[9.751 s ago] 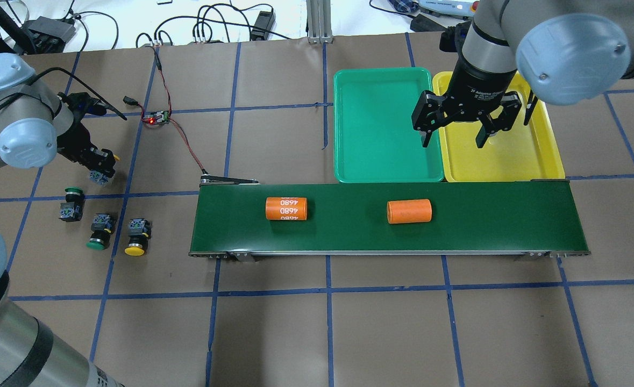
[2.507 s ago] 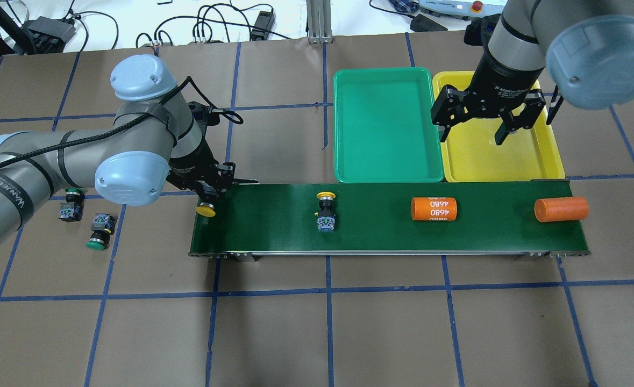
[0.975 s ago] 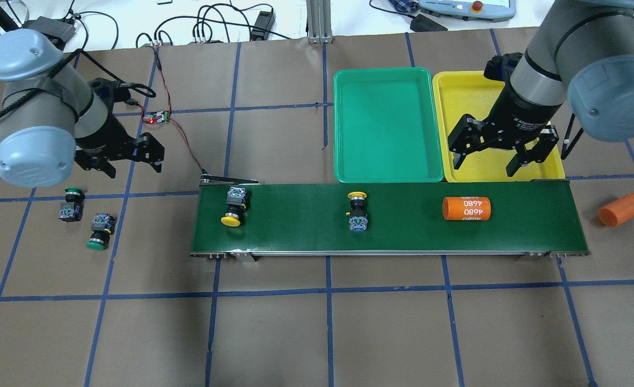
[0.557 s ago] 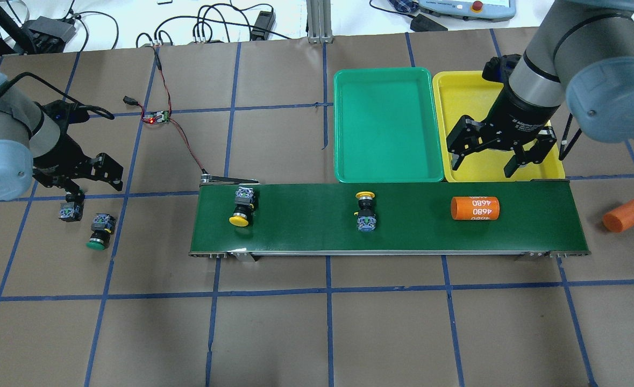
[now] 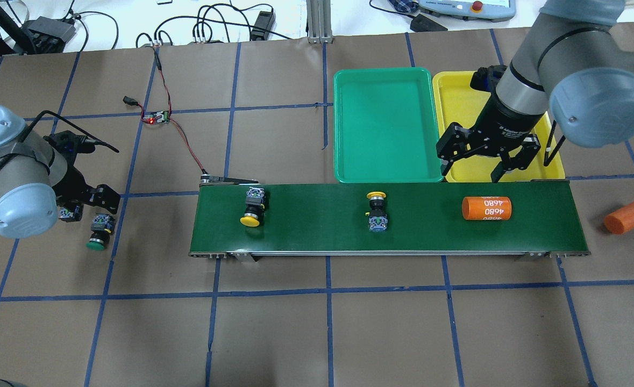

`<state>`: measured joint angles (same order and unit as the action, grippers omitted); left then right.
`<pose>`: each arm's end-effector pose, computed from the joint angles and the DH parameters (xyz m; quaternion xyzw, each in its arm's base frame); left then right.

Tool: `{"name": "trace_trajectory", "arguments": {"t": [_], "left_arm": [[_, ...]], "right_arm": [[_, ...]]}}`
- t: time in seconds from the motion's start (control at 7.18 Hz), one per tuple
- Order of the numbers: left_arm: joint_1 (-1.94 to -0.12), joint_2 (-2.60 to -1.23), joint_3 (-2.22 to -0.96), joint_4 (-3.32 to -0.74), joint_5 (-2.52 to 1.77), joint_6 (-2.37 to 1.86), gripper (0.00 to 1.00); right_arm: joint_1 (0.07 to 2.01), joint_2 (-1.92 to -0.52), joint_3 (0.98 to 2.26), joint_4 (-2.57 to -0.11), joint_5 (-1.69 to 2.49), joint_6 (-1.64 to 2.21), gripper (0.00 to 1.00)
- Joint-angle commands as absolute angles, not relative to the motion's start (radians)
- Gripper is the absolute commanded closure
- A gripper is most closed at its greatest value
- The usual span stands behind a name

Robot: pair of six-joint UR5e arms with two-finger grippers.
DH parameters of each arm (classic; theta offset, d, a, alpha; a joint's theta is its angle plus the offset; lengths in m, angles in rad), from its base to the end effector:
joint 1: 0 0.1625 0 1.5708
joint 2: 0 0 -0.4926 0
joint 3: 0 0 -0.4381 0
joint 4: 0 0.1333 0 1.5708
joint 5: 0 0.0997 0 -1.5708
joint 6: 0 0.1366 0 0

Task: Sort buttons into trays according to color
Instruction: 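Lower the left gripper onto a green-capped button and grasp it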

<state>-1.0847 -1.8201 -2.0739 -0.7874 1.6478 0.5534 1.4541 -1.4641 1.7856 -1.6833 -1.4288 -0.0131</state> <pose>0.1462 -0.5394 0.2074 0.0330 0.9986 0.0057 0.0411 0.0890 -0.5517 0.3609 0.0588 0.9903 0.0993 0.0771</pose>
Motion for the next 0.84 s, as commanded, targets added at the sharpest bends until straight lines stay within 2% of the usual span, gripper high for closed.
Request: {"name": "trace_trajectory", "arguments": {"t": [0.0,0.14,0.28,0.42,0.56,0.7], "left_arm": [[-1.071,-1.874,-2.079,-0.761,1.643,0.638,0.00],[-1.071,-1.890,-2.080,-0.758,1.643,0.632,0.00],[-1.071,-1.896,-2.080,-0.758,1.643,0.634,0.12],[-1.071,-1.896,-2.080,-0.758,1.643,0.634,0.84],[-1.072,-1.896,-2.076,-0.758,1.643,0.638,1.00],[-1.074,-1.896,-2.069,-0.761,1.641,0.635,1.00]], "right_arm": [[1.457,-1.447,1.792,-1.716,-1.427,-0.012,0.00],[1.486,-1.442,1.793,-1.744,-1.427,-0.012,0.00],[1.497,-1.421,1.793,-1.778,-1.427,-0.014,0.00],[1.503,-1.404,1.793,-1.787,-1.428,-0.012,0.00],[1.505,-1.401,1.793,-1.787,-1.440,-0.015,0.00],[1.497,-1.397,1.805,-1.790,-1.428,-0.009,0.00]]}}
